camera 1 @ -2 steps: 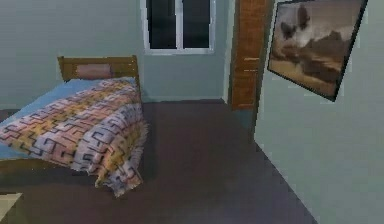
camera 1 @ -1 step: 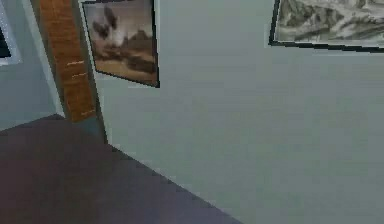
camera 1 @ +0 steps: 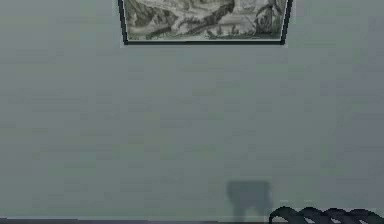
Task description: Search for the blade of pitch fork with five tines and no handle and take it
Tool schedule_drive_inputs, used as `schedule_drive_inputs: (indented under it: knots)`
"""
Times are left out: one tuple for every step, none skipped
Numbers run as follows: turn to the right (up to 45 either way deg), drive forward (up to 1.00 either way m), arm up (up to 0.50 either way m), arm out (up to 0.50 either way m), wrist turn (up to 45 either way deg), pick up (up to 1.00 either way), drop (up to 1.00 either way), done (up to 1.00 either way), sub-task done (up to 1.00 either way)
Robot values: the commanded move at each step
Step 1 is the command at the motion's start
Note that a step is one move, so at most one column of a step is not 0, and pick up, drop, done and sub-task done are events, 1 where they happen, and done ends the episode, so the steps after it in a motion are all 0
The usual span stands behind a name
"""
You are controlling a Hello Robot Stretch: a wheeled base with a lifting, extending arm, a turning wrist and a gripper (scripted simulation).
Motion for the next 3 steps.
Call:
schedule_drive_inputs:
  knots:
    - [0.0,0.1,0.0,0.0,0.0,0.0,0.0,0.0,0.0]
    - [-45.0,0.0,0.0,0.0,0.0,0.0,0.0,0.0,0.0]
    - [-36.0,0.0,0.0,0.0,0.0,0.0,0.0,0.0,0.0]
